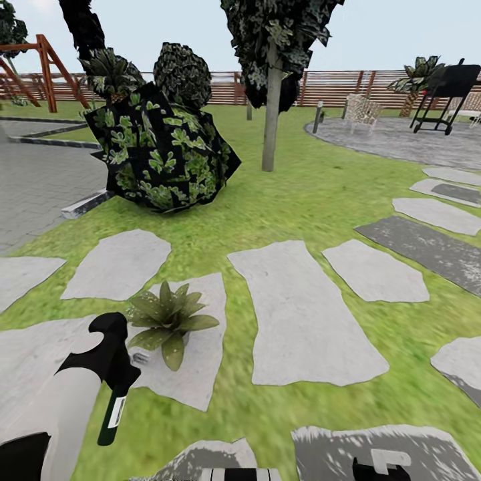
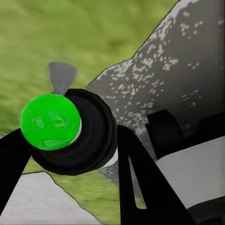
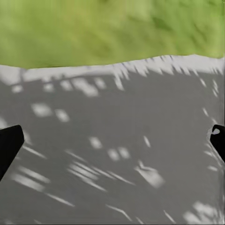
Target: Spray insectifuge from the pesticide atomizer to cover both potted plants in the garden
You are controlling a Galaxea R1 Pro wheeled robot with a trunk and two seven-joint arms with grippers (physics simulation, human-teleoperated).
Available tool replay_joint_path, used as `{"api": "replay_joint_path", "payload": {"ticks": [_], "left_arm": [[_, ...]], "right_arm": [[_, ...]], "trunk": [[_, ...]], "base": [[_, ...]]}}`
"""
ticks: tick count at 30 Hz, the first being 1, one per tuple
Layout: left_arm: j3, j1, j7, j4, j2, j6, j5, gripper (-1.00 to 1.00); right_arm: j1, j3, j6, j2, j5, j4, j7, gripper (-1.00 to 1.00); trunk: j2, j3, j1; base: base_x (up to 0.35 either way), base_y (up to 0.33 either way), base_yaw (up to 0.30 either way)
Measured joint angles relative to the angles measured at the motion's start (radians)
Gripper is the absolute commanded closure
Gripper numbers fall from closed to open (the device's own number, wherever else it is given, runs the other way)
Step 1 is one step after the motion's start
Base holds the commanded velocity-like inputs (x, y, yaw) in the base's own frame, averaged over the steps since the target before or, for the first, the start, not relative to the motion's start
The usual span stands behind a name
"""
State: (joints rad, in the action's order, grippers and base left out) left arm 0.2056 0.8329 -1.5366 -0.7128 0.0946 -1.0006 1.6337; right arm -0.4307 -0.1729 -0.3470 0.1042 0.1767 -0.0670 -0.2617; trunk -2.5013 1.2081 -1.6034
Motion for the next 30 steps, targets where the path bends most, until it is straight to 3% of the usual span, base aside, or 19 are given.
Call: {"api": "replay_joint_path", "payload": {"ticks": [9, 15, 21, 30], "left_arm": [[0.000, -0.001, 0.052, 0.002, 0.007, 0.000, 0.000, 1.00], [0.002, -0.004, 0.080, 0.002, 0.008, 0.000, 0.002, 1.00], [0.016, -0.019, 0.105, 0.000, 0.013, 0.000, 0.001, 1.00], [0.018, -0.015, 0.106, -0.018, 0.004, 0.000, -0.008, 1.00]], "right_arm": [[0.000, 0.000, 0.000, 0.000, 0.000, 0.000, 0.000, -1.00], [0.000, 0.001, 0.000, -0.001, 0.000, 0.000, 0.000, -1.00], [0.000, 0.000, 0.000, -0.001, 0.000, 0.000, 0.000, -1.00], [0.000, 0.001, 0.000, -0.001, 0.000, 0.000, 0.001, -1.00]], "trunk": [[0.000, 0.000, 0.000], [0.000, 0.000, 0.000], [0.000, 0.000, 0.000], [0.000, 0.000, 0.000]], "base": [[0.009, -0.272, 0.030], [0.178, -0.229, 0.247], [0.265, -0.026, 0.268], [0.016, 0.000, 0.064]]}}
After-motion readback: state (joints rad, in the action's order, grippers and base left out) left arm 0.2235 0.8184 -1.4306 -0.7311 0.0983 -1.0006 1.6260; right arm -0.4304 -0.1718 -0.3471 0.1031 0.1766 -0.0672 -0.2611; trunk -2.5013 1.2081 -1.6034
